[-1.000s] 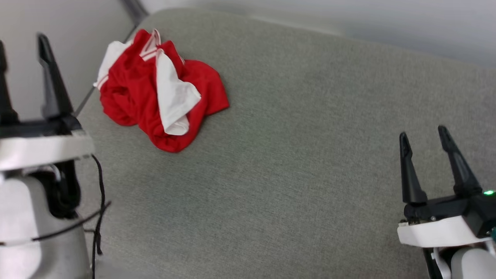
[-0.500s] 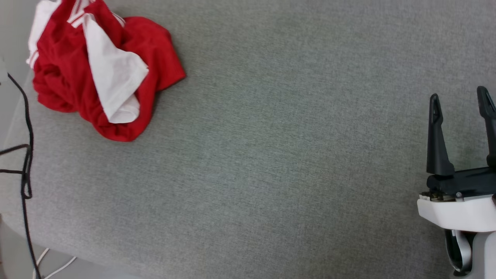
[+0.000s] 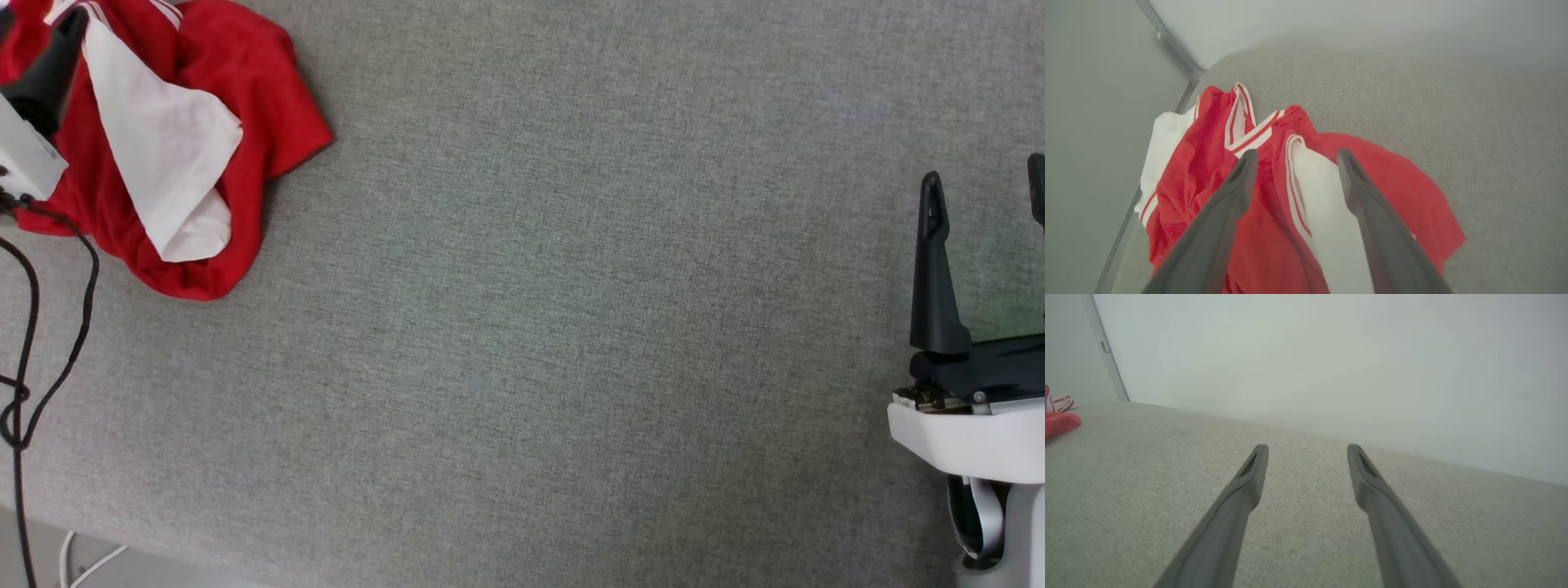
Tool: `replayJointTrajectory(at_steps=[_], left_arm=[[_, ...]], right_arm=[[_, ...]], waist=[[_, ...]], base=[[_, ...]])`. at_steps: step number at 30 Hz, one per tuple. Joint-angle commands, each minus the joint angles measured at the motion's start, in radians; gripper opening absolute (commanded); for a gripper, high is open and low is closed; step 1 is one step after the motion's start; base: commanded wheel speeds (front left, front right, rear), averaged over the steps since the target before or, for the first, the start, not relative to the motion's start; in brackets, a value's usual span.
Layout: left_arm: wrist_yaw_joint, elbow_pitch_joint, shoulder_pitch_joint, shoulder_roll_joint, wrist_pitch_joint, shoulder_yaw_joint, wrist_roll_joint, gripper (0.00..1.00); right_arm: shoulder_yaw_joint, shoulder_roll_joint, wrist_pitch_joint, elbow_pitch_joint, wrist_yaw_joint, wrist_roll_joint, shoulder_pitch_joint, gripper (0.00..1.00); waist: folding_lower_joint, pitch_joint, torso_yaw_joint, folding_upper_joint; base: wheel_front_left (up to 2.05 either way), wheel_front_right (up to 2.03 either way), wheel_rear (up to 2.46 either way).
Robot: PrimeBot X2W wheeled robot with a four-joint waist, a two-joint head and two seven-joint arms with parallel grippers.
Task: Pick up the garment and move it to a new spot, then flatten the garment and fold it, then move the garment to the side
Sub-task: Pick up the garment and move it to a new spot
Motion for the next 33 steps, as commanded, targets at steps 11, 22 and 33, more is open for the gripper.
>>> replayJointTrajectory(at_steps=[11, 22, 33], left_arm=[[-0.001, 0.111, -0.086, 0.048, 0.510, -0.187, -0.272, 1.00], [-0.001, 0.150, -0.081, 0.028, 0.555, -0.318, -0.288, 0.00], [-0.001, -0.035, -0.178, 0.156, 0.389, -0.359, -0.251, 0.00]], right_arm=[[0.011, 0.000, -0.002, -0.013, 0.000, -0.018, -0.037, 1.00], [0.012, 0.000, -0.002, 0.003, 0.000, -0.001, -0.052, 1.00], [0.015, 0.000, -0.002, 0.032, 0.000, 0.044, -0.022, 1.00]], waist=[[-0.0002, 0.068, -0.029, 0.0000], [-0.0002, 0.062, -0.051, 0.0000], [-0.0002, -0.056, -0.054, 0.0000]], base=[[0.00, 0.00, 0.00], [0.00, 0.00, 0.00], [0.00, 0.00, 0.00]])
